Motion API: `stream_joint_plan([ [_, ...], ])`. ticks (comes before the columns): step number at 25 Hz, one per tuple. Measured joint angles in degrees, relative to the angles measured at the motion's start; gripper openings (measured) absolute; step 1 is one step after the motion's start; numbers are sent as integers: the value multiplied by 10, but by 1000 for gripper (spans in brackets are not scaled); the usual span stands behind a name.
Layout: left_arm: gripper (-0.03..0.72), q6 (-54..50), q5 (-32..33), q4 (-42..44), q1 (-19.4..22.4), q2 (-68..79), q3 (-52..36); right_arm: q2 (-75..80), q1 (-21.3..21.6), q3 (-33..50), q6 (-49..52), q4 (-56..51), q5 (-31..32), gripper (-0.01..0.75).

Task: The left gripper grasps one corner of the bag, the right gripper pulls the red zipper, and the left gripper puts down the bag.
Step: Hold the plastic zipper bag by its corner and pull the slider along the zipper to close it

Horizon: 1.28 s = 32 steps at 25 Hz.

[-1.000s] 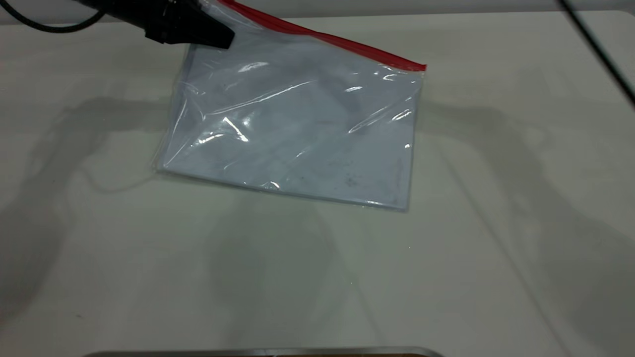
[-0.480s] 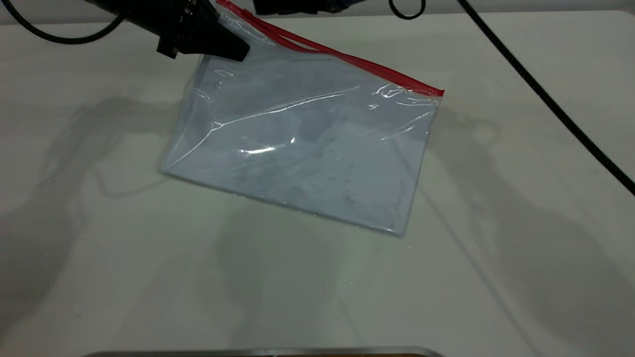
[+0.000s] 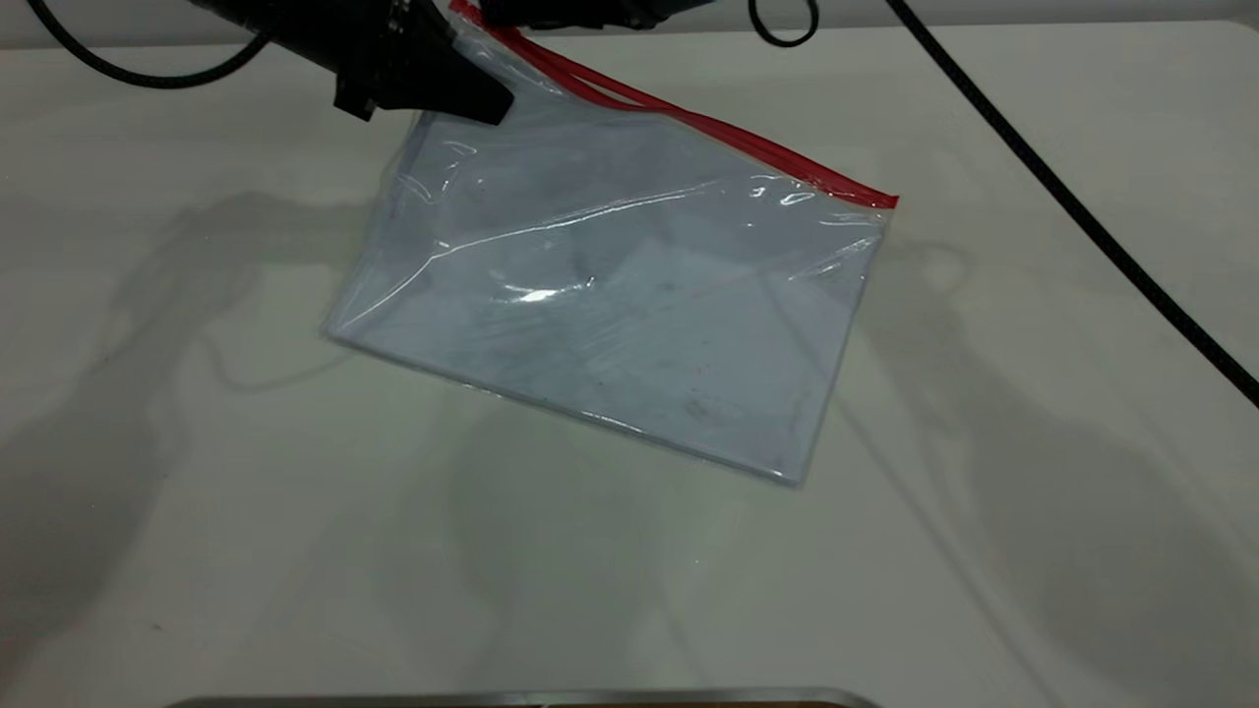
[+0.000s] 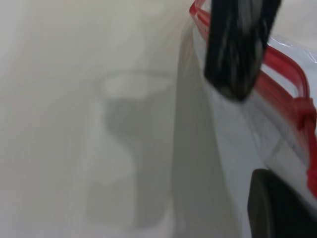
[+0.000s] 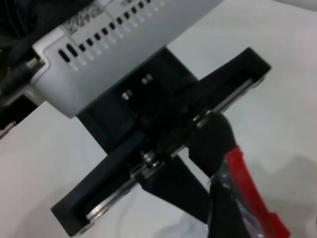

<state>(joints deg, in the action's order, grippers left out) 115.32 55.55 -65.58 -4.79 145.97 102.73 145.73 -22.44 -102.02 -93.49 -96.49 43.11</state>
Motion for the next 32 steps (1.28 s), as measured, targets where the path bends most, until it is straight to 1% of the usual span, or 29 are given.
stream_joint_plan([
  [5,53,0,0,-1,0,0,0,15,0,0,-2,-4,1,465],
  [8,53,0,0,-1,0,0,0,15,0,0,-5,-11,4,419],
  [14,53,0,0,-1,0,0,0,15,0,0,-6,-13,14,244],
  [19,53,0,0,-1,0,0,0,15,0,0,-6,-13,15,132],
  [21,53,0,1,-2,0,0,0,15,0,0,-12,-13,15,63],
  [22,54,-1,1,-4,0,0,0,15,0,0,-16,-13,16,43],
  [28,53,-8,7,-19,2,0,0,15,3,0,-23,-15,23,34],
  [32,53,-8,34,-46,13,2,0,15,9,-2,-23,-19,41,34],
])
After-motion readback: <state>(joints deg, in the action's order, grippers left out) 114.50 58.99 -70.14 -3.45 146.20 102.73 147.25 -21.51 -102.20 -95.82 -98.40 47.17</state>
